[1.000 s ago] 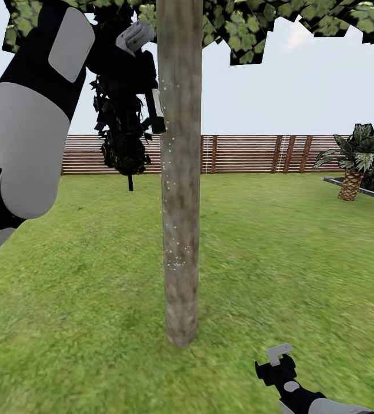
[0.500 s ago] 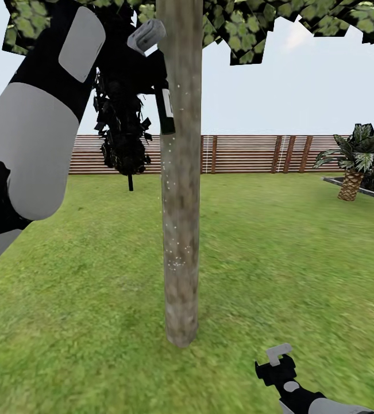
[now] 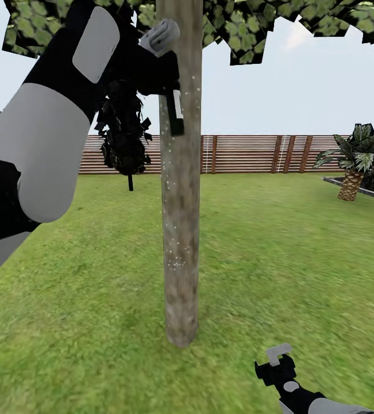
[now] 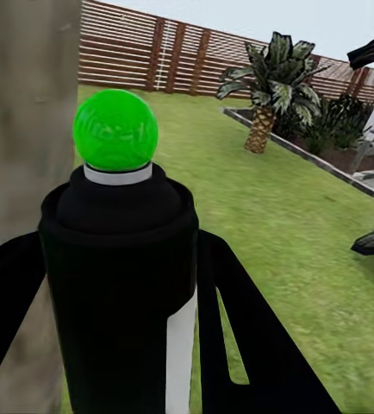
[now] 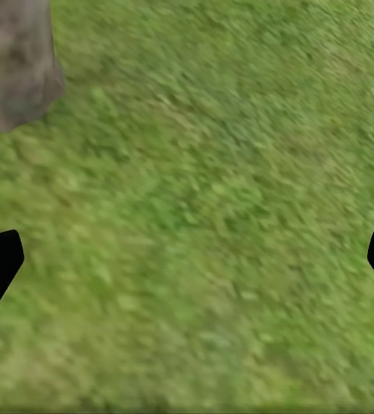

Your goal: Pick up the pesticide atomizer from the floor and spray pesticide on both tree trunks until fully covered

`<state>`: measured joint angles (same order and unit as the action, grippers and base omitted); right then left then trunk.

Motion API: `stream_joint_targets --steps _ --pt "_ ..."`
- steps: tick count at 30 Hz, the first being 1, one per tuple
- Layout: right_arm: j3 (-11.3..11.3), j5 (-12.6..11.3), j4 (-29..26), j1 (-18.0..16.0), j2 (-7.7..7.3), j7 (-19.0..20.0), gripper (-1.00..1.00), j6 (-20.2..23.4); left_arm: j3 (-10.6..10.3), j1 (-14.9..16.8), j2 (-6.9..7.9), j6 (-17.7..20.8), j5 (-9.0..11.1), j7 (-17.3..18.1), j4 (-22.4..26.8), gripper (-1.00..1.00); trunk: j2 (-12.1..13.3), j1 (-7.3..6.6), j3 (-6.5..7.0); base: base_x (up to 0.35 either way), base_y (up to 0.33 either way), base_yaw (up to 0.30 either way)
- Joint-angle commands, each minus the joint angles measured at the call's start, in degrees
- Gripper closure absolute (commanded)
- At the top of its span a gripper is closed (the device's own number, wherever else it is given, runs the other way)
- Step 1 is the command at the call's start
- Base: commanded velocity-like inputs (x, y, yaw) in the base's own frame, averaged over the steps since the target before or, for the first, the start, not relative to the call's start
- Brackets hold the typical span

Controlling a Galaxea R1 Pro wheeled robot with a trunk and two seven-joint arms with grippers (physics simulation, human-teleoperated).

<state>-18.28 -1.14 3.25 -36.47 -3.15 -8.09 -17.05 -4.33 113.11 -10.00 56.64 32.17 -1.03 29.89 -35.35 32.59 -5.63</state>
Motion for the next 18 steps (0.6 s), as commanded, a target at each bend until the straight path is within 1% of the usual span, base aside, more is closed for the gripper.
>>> stream_joint_targets --steps 1,3,4,5,6,8,13,15,16,17,18 --pt "0.0 0.0 0.0 0.0 0.09 0.0 -1.00 0.0 -0.1 0.0 0.00 0.0 0.0 -0.1 0.0 1.00 0.0 0.00 0.00 0.000 0.000 0.000" --pt "0.0 0.0 0.0 0.0 0.45 0.0 -1.00 0.0 -3.5 0.0 0.00 -0.1 -0.4 -0.3 0.0 1.00 0.0 0.00 0.00 0.000 0.000 0.000" --pt "0.0 0.0 0.0 0.0 0.52 0.0 -1.00 0.0 -4.5 0.0 0.00 -0.1 -0.5 -0.3 0.0 1.00 0.0 0.00 0.00 0.000 0.000 0.000" --pt "0.0 0.0 0.0 0.0 0.61 0.0 -1.00 0.0 -6.3 0.0 0.00 -0.1 -0.6 -0.3 0.0 1.00 0.0 0.00 0.00 0.000 0.000 0.000" --pt "0.0 0.1 0.0 0.0 0.67 0.0 -1.00 0.0 -7.5 0.0 0.00 0.0 -0.6 -0.3 0.0 1.00 0.0 0.00 0.00 0.000 0.000 0.000" --pt "0.0 0.1 0.0 0.0 0.73 0.0 -1.00 0.0 -8.8 0.0 0.00 0.0 -0.7 -0.4 0.0 1.00 0.0 0.00 0.00 0.000 0.000 0.000" --pt "0.0 0.1 0.0 0.1 0.84 0.0 -1.00 0.0 -10.2 0.0 0.00 -0.1 -0.8 -0.4 -0.2 1.00 0.0 0.00 0.00 0.000 0.000 0.000" --pt "0.0 0.5 0.0 0.1 0.85 0.0 -1.00 0.0 -11.7 0.0 0.00 -0.1 -0.8 -0.4 -1.3 1.00 0.0 0.00 0.00 0.000 0.000 0.000" --pt "0.0 0.8 0.0 0.1 0.85 0.0 -1.00 0.0 -13.0 0.0 0.00 -0.2 -0.8 -0.5 -2.6 1.00 0.0 0.00 0.00 0.000 0.000 0.000" --pt "0.0 1.1 0.0 0.1 0.86 0.0 -1.00 0.0 -14.9 0.0 0.00 -0.2 -0.8 -0.6 -4.4 1.00 0.0 0.00 0.00 0.000 0.000 0.000" --pt "0.0 1.2 0.0 0.1 0.86 0.0 -1.00 0.0 -15.3 0.0 0.00 -0.2 -0.8 -0.6 -4.9 1.00 0.0 0.00 0.00 0.000 0.000 0.000"
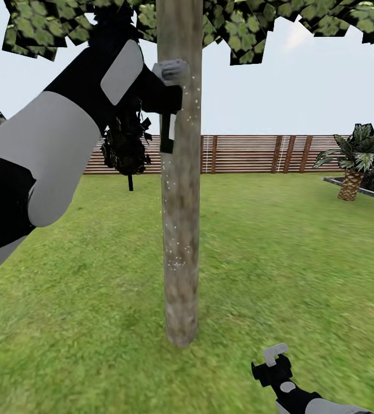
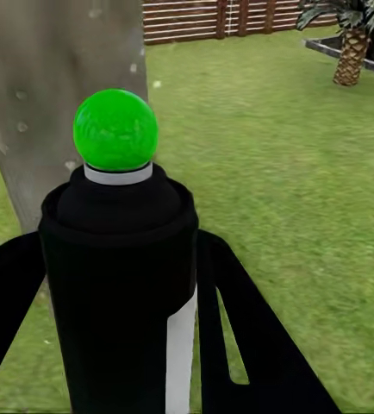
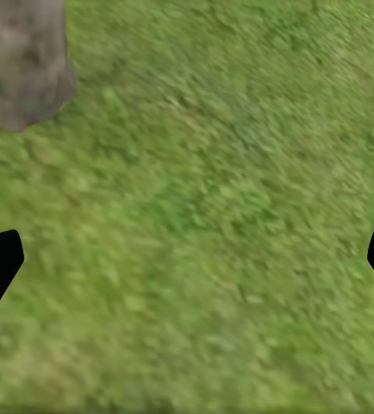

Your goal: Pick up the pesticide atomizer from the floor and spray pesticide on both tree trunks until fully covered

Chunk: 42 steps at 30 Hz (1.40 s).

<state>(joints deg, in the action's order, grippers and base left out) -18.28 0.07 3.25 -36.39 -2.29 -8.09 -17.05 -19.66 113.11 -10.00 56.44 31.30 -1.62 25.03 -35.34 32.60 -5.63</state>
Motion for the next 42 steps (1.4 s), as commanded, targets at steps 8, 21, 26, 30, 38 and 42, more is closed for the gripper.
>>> stream_joint_targets --steps 8,21,26,30,38,42 --pt "0.0 0.2 0.0 0.0 0.00 0.0 -1.00 0.0 -0.6 0.0 0.00 -0.1 0.2 0.0 -1.0 1.00 0.0 0.00 0.00 0.000 0.000 0.000" --pt "0.0 0.2 0.0 0.1 0.49 0.0 -1.00 0.0 -0.5 0.0 0.00 -2.0 0.2 -0.2 -1.9 1.00 0.0 0.00 0.00 0.000 0.000 0.000" --pt "0.1 0.2 0.0 0.1 0.53 0.0 -1.00 0.0 -0.4 0.0 0.00 -3.6 0.2 -0.2 -3.6 1.00 0.0 0.00 0.00 0.000 0.000 0.000" --pt "0.0 0.2 0.0 0.1 0.53 0.0 -1.00 0.0 -0.5 0.0 0.00 -4.6 0.2 0.2 -5.9 1.00 0.0 0.00 0.00 0.000 0.000 0.000" --pt "0.1 0.2 0.0 0.1 0.53 0.0 -1.00 0.0 -0.6 -0.1 0.00 -6.9 0.3 0.9 -7.1 1.00 0.0 0.00 0.00 0.000 0.000 0.000" --pt "0.1 0.2 0.0 0.1 0.53 0.0 -1.00 0.0 -0.6 -0.1 0.00 -8.4 0.3 2.5 -7.1 1.00 0.0 0.00 0.00 0.000 0.000 0.000"
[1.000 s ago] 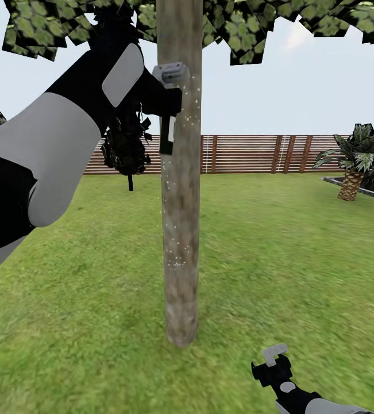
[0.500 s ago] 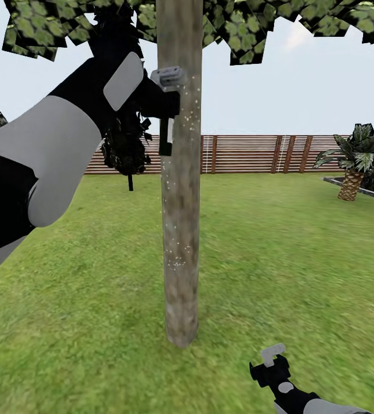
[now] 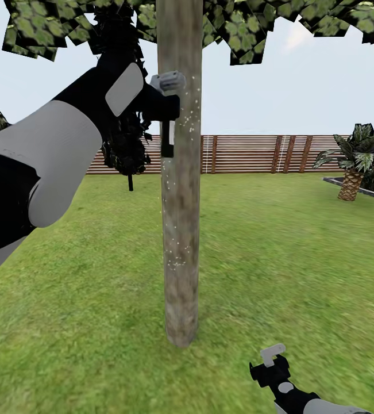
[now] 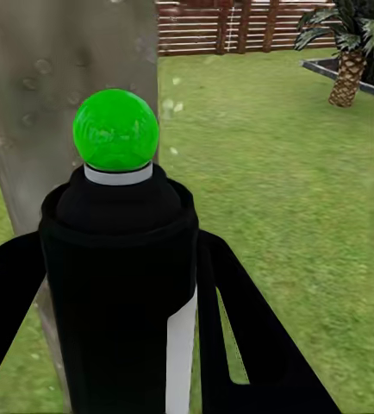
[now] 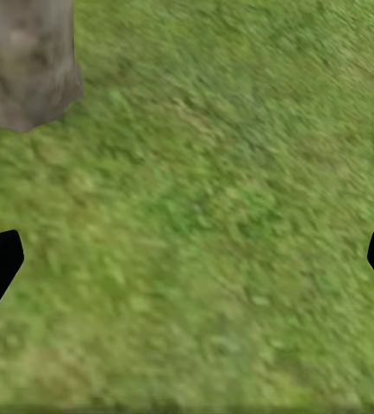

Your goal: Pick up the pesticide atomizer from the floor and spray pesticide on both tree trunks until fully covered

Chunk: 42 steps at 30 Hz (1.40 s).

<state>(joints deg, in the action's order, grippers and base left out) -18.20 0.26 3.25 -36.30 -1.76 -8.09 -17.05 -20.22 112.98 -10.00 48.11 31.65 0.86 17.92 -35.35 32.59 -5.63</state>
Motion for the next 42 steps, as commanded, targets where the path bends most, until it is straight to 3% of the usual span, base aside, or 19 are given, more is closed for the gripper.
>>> stream_joint_targets --steps 1,5,20,28,37,42 --pt "0.0 0.0 0.0 0.0 0.00 0.0 -1.00 0.0 0.0 0.0 0.00 -1.6 0.0 0.1 0.0 1.00 0.0 0.00 0.00 0.000 0.000 0.000" --pt "0.0 0.0 0.0 0.0 0.00 0.0 -1.00 0.0 0.0 -0.2 0.00 -5.4 0.0 0.3 -0.1 1.00 0.0 0.00 0.00 0.000 0.000 0.000" --pt "0.0 0.0 0.0 0.0 0.00 0.0 -1.00 0.0 0.0 -1.5 0.00 -6.1 0.0 0.3 -0.1 1.00 0.0 0.00 0.00 -0.150 0.021 0.000" --pt "0.0 0.0 0.0 0.0 0.00 0.0 -1.00 0.0 0.1 -2.8 0.00 -15.3 -0.1 0.4 -11.2 1.00 0.0 0.00 0.00 -0.002 0.000 0.000" --pt "0.0 0.0 0.0 0.0 0.00 0.0 -1.00 0.0 0.3 -2.8 0.00 -20.2 -0.1 0.2 -14.3 1.00 0.0 0.00 0.00 0.000 0.000 0.000" --pt "0.0 0.0 0.0 0.0 0.00 0.0 -1.00 0.0 0.2 -3.0 0.00 -20.6 -0.1 0.8 -14.6 1.00 0.0 0.00 0.00 0.000 0.000 0.000"
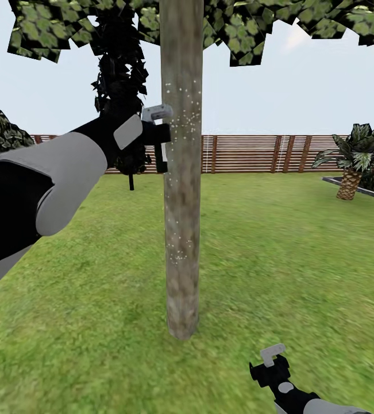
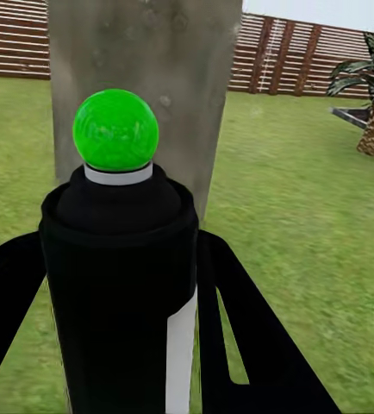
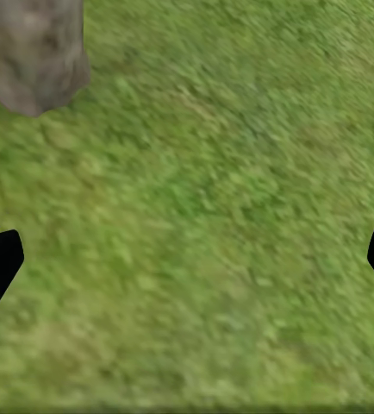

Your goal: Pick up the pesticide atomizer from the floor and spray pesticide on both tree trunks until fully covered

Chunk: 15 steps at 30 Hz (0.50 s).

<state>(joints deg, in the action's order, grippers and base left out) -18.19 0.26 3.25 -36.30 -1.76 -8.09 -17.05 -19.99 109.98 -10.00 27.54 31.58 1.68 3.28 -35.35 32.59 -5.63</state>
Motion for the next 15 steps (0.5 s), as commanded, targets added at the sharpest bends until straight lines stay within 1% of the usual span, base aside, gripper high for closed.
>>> stream_joint_targets --steps 1,2,8,10,14,15 --pt "0.0 0.0 0.0 0.0 0.00 0.0 -1.00 0.0 0.0 -0.2 0.00 0.0 0.0 0.7 0.0 1.00 0.0 0.00 0.00 0.000 0.000 0.000" --pt "0.0 0.0 0.0 0.0 0.00 0.0 -1.00 0.0 -0.1 -0.4 0.00 0.0 0.0 2.3 0.0 1.00 0.0 0.00 0.00 0.000 0.000 0.000" --pt "0.0 0.0 0.0 0.0 0.00 0.0 -1.00 0.0 -0.1 -1.8 0.00 0.1 0.1 6.7 0.1 1.00 0.0 0.00 0.00 0.000 0.000 0.000" --pt "-0.1 0.0 0.0 0.0 0.06 0.0 -1.00 0.0 -0.1 -2.4 0.00 0.1 0.1 9.0 0.1 1.00 0.0 0.00 0.00 0.000 0.000 0.000" --pt "-0.1 0.0 0.0 0.0 0.08 0.0 -1.00 0.1 -0.1 -2.7 0.00 0.1 0.1 10.7 0.1 1.00 0.0 0.00 0.00 0.000 0.000 0.000" --pt "-0.1 0.0 0.0 0.0 0.08 0.0 -1.00 0.1 -0.2 -2.8 0.00 0.1 0.1 11.9 0.1 1.00 0.0 0.00 0.00 0.000 0.000 0.000"
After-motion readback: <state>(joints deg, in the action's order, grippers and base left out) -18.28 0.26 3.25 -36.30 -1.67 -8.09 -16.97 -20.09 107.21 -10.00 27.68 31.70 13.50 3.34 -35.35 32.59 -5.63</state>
